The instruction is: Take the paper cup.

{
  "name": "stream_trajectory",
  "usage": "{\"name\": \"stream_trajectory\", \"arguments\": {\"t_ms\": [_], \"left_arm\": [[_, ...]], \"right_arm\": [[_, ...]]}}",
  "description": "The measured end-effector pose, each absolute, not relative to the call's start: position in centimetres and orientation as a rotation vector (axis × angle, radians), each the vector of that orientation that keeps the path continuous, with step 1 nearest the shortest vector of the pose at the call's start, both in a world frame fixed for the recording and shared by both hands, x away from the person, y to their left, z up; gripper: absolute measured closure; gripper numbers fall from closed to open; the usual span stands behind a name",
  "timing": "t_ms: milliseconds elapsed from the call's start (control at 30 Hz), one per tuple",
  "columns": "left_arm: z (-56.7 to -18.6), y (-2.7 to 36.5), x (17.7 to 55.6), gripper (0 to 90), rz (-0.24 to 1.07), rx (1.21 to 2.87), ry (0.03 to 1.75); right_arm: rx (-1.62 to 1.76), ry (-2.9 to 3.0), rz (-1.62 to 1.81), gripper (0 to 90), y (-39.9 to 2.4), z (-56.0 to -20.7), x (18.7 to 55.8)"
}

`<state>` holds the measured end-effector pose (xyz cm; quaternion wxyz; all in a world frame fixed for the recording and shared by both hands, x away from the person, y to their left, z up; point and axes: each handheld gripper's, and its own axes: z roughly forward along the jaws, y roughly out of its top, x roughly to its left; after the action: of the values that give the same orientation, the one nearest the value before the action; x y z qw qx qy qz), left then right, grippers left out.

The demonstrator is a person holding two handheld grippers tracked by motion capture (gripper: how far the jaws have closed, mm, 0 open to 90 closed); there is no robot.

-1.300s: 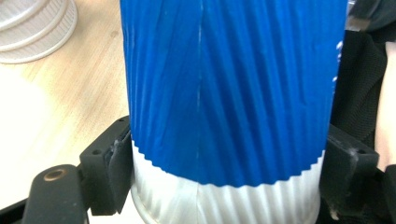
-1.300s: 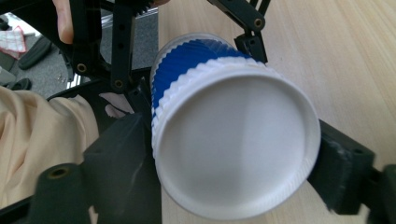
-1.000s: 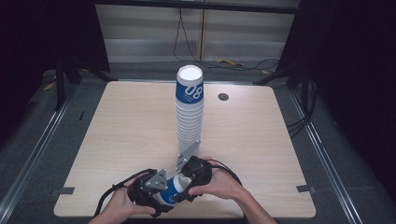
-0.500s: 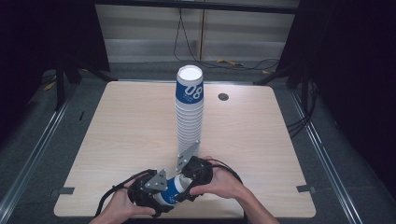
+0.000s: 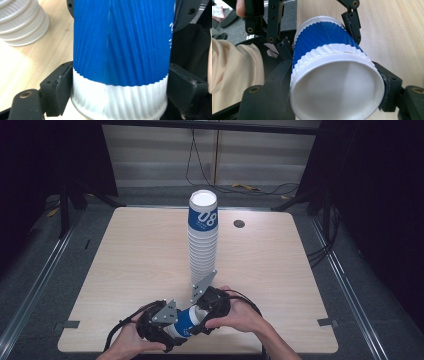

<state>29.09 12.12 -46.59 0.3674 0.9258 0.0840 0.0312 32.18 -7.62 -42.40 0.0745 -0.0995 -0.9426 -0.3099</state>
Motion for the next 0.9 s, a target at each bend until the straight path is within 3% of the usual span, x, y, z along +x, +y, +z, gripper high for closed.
{"name": "stream_trajectory", "arguments": {"t_ms": [567,900], "left_arm": [[-46.5,13.0,29.2,15.9,0.138,2.254,0.294],[-46.5,14.3,29.8,16.1,0.097,2.135,0.390]], "right_arm": [[-0.373,-2.840,-0.977,27.2,-8.8,-42.6,32.4],[-0.474,-2.807,-1.064,27.1,-10.6,-42.5,32.8]]}}
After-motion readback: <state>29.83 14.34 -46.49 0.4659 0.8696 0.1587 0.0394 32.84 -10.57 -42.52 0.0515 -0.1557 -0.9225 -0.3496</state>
